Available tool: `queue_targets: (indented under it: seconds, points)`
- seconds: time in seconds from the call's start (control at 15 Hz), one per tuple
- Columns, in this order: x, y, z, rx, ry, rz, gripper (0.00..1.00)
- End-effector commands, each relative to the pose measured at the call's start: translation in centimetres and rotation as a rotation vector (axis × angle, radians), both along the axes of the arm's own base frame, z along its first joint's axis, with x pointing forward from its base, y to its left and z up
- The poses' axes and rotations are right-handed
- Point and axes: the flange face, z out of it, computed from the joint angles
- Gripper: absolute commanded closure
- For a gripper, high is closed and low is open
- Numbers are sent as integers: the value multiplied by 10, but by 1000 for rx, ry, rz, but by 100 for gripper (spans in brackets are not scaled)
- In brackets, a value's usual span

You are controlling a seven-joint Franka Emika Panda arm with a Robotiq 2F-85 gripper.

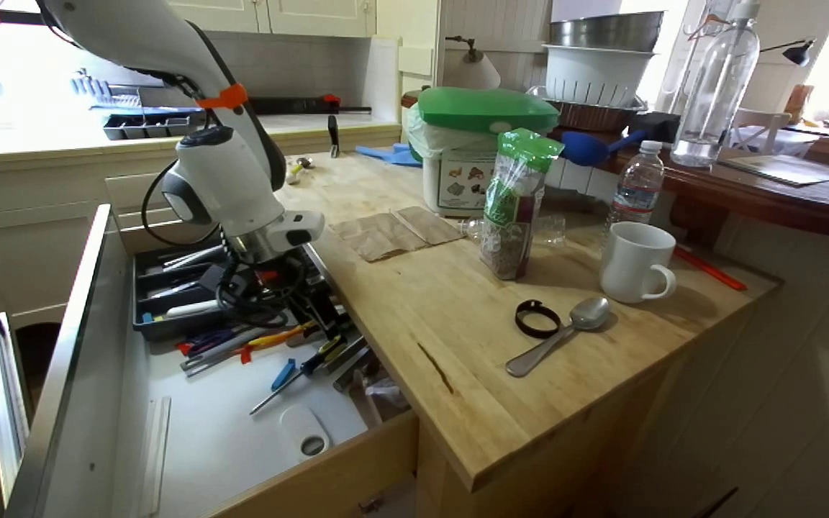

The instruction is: Move the yellow screwdriver closer to the bin

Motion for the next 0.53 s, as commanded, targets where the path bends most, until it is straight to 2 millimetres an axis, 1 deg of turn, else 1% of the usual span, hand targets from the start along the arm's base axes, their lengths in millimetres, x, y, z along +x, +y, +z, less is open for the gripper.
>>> queue_targets:
  seconds: [0.0,0.07,0.33,0.4,0.47]
  points:
    - [16,12,6,-31,-20,79,0]
    - [19,16,10,-37,-27,104,0]
    - [14,32,6,-55,-22,104,0]
    - [10,36,0,-46,-16,76,0]
    - [-12,26,-29,-49,42,-56,0]
